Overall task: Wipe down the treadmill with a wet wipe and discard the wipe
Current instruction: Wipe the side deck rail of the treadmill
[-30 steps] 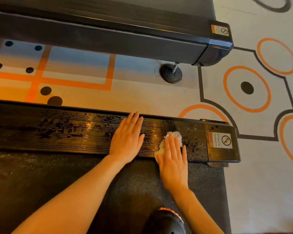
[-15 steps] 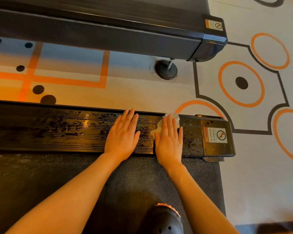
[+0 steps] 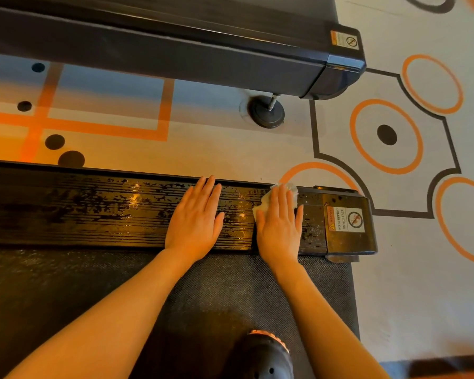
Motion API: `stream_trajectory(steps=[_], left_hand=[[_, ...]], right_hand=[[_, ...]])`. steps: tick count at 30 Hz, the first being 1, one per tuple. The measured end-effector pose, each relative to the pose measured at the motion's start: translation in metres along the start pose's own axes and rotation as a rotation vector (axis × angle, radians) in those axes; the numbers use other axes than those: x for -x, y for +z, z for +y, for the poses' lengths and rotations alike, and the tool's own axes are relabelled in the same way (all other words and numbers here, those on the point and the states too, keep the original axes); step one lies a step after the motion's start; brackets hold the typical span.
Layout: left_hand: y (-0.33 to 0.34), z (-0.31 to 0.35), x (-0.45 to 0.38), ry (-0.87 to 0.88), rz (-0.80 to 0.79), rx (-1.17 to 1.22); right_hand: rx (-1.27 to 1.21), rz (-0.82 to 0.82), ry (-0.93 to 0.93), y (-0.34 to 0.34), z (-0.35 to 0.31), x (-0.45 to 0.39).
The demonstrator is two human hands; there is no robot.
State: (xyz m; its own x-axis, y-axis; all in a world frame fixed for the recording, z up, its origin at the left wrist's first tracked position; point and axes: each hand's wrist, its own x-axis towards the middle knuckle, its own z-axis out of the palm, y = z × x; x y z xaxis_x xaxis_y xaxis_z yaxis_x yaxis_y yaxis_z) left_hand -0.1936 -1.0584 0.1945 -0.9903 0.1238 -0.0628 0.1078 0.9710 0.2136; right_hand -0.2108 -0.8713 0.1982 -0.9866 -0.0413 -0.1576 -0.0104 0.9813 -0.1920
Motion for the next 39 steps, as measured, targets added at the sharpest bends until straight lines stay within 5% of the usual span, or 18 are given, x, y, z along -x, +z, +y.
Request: stream_trajectory(steps=[11,21,31,39], left_hand=[[0.000,0.000,0.001,0.005,0.004,-0.013],[0.001,-0.002,0.000,0.007,0.001,0.014],[0.000,-0.001,0.001,0.007,-0.002,-0.006],[0.002,-0.002,0.000,0.002,-0.013,0.013]], right_hand=[[-0.030,0.061,0.071,0.023,0.002,0.075],[-0.055,0.053,0.091,0.001,0.009,-0.005],[-0.056,0.094,0.090,0.018,0.017,0.066],[-0.032,0.053,0.094,-0.007,0.031,-0.013]])
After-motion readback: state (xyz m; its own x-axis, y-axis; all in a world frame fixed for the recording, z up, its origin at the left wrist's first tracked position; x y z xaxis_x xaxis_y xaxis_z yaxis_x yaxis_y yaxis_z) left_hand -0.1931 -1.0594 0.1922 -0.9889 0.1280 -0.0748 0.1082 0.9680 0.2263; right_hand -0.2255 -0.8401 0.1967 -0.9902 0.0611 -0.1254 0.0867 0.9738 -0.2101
